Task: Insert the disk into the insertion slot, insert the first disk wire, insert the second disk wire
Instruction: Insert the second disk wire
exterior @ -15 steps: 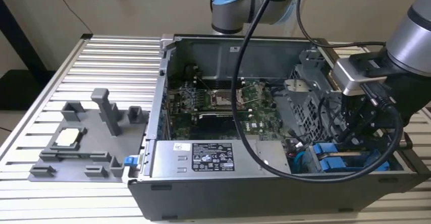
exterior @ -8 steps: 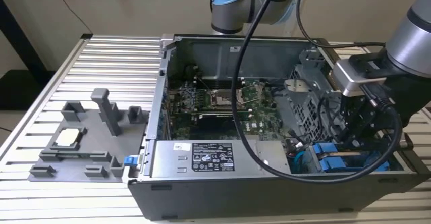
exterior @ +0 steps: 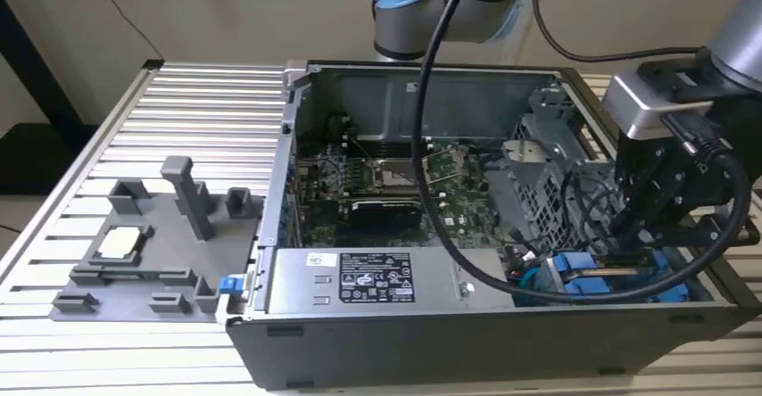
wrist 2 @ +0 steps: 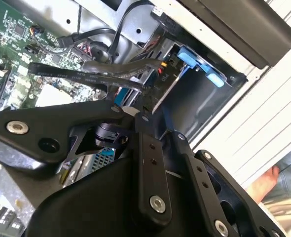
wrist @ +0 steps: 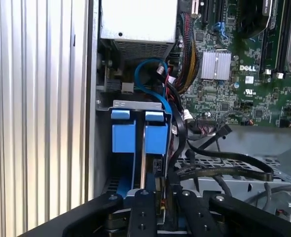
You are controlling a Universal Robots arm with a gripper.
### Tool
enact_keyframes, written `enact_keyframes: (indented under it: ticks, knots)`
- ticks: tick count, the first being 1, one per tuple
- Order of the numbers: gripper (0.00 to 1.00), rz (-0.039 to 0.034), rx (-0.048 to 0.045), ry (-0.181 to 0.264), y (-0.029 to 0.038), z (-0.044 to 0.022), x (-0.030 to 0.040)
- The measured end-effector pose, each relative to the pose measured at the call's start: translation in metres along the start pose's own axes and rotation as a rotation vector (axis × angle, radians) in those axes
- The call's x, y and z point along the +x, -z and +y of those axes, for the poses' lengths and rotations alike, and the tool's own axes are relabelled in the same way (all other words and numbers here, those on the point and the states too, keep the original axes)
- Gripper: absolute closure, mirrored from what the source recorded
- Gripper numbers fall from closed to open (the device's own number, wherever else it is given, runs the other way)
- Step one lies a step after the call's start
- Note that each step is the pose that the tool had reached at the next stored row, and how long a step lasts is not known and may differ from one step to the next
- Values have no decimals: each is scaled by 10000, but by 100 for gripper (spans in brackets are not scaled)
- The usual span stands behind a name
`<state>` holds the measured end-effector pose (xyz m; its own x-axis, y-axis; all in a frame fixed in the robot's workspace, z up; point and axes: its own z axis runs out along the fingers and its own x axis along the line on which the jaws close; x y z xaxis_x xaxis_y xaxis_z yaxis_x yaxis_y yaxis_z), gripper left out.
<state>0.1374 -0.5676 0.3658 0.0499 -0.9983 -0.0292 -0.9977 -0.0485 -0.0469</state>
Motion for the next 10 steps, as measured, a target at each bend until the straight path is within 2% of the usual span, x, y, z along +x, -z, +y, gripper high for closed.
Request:
enact_keyframes:
  ticks: [2,10]
  knots:
    - [76,3,1,1,76,-4,-3]
    - [76,2,2,1,75,-4,-2]
